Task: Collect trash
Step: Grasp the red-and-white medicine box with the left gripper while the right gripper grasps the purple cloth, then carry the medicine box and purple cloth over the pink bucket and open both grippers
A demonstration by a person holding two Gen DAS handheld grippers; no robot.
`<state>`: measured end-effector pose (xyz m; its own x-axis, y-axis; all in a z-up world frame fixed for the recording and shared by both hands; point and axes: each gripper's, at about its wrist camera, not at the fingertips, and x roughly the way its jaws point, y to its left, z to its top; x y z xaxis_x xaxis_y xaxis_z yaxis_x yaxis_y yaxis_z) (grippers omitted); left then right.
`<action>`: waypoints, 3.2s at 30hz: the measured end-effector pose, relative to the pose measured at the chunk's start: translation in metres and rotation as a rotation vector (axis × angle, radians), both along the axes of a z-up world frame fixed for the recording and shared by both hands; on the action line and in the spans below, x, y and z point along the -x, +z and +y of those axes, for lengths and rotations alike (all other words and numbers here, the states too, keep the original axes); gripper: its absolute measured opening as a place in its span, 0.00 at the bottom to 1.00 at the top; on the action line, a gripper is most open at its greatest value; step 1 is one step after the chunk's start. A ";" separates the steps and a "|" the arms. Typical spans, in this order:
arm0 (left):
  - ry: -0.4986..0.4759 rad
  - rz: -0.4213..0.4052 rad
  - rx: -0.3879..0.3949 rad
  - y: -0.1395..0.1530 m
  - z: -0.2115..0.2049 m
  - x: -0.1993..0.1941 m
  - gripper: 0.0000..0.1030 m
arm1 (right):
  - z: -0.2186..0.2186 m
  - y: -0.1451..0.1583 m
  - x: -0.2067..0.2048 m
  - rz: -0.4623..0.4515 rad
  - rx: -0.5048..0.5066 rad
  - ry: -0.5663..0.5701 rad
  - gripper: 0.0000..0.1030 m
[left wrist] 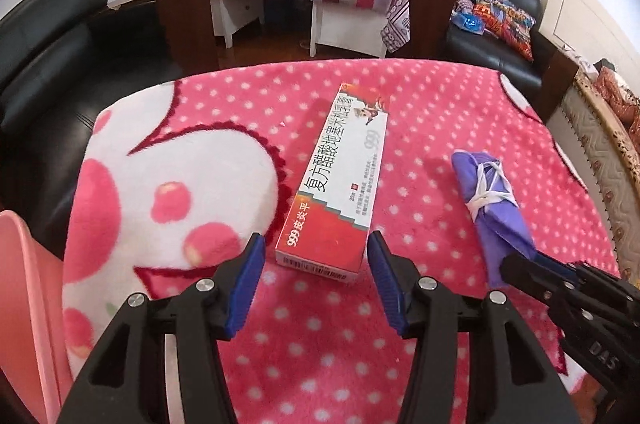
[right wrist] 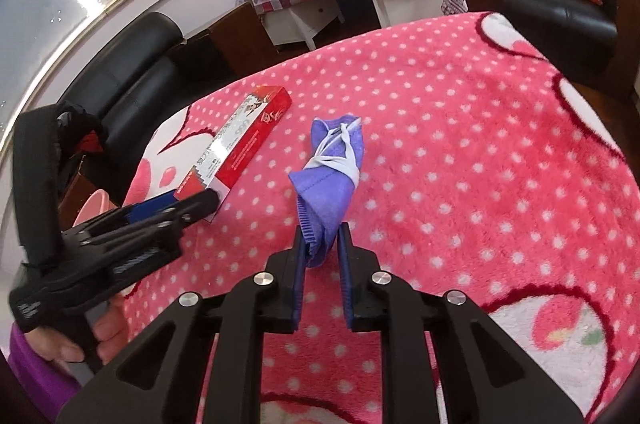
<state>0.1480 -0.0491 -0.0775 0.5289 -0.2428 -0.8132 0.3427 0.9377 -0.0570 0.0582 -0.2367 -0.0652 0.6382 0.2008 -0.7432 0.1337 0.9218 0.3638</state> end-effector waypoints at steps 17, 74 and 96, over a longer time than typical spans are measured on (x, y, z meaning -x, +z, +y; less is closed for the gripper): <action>0.036 -0.048 0.045 0.006 0.008 0.027 0.42 | 0.001 0.006 0.007 -0.017 0.039 -0.001 0.15; 0.642 -0.129 0.035 0.076 0.275 0.172 0.41 | 0.280 0.075 -0.027 -0.051 0.059 0.667 0.15; 0.663 0.002 -0.030 0.047 0.287 0.125 0.42 | 0.332 0.033 -0.063 0.093 0.178 0.721 0.15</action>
<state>0.0231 0.2383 -0.0301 0.5570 0.1563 -0.8157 -0.3076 0.9511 -0.0278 0.1207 0.0957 -0.0320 0.3265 0.4170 -0.8482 -0.5031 0.8364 0.2176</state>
